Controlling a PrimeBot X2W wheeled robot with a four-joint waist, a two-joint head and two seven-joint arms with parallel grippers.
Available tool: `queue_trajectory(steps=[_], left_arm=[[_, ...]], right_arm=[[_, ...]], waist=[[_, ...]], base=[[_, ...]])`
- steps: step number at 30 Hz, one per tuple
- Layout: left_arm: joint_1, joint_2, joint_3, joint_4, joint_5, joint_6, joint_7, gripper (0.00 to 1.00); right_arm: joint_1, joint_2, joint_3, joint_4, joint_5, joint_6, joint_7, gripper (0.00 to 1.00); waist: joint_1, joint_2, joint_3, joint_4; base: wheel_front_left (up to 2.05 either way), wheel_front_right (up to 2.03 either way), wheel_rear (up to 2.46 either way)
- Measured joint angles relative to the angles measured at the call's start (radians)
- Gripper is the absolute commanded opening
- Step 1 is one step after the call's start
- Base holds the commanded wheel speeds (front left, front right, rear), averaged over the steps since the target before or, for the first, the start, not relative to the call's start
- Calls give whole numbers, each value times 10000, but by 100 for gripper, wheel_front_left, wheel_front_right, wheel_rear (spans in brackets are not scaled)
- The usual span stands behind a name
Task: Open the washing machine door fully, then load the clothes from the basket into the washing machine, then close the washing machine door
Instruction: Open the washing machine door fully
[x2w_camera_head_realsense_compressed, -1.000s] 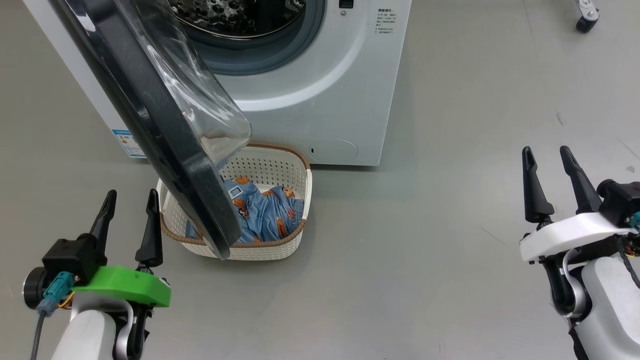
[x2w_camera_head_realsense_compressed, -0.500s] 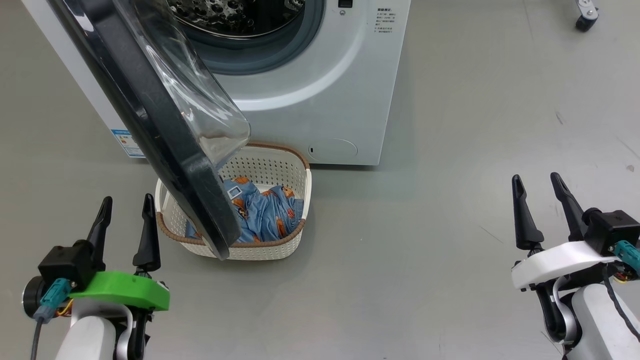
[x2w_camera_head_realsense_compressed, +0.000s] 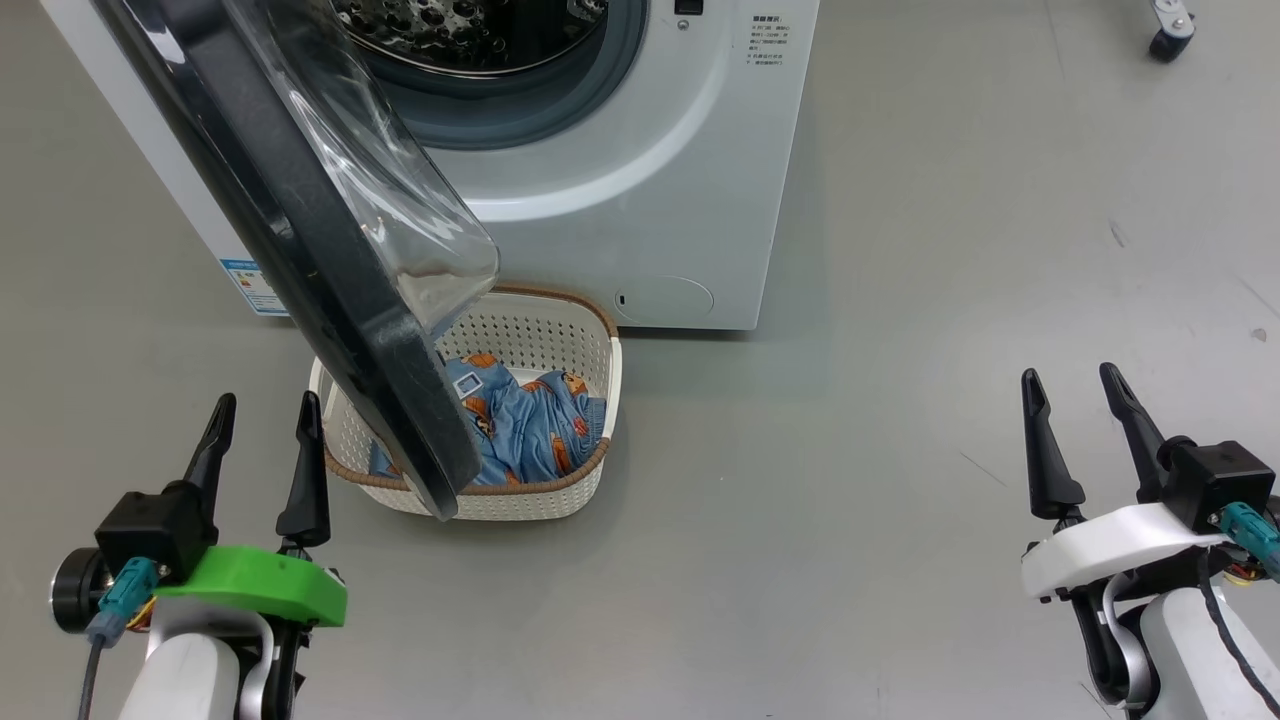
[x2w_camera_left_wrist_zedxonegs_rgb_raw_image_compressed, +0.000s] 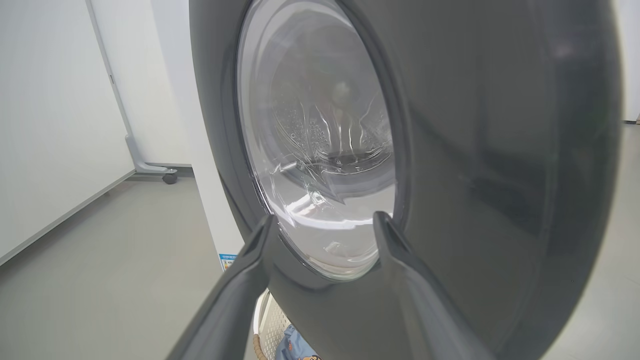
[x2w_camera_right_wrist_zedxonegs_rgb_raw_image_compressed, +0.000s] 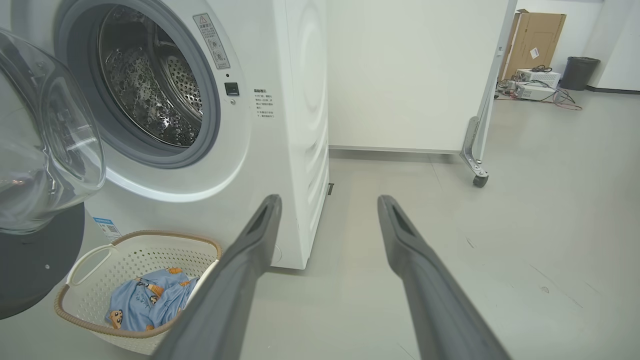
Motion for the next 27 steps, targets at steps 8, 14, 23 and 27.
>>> queue_trajectory(steps=[8,14,23,27], left_arm=[[80,52,-171,-21,165,0,0,100],[155,86,-257,-23,184,0,0,100],[157,113,-274,-2,186,0,0,100],[158,113,-267,0,188,0,0,100]], right_arm=[[42,242,-215,0,-113,2,0,100],[155,399,-433,0,-207,2,0,100],[207,570,-633,132,-207,19,0,100],[208,593,-704,167,-209,27,0,100]], waist=[[0,0,-4,6],[1,0,-32,6],[0,0,-51,15],[0,0,-46,27]], base=[[0,0,0],[0,0,0],[0,0,0],[0,0,0]])
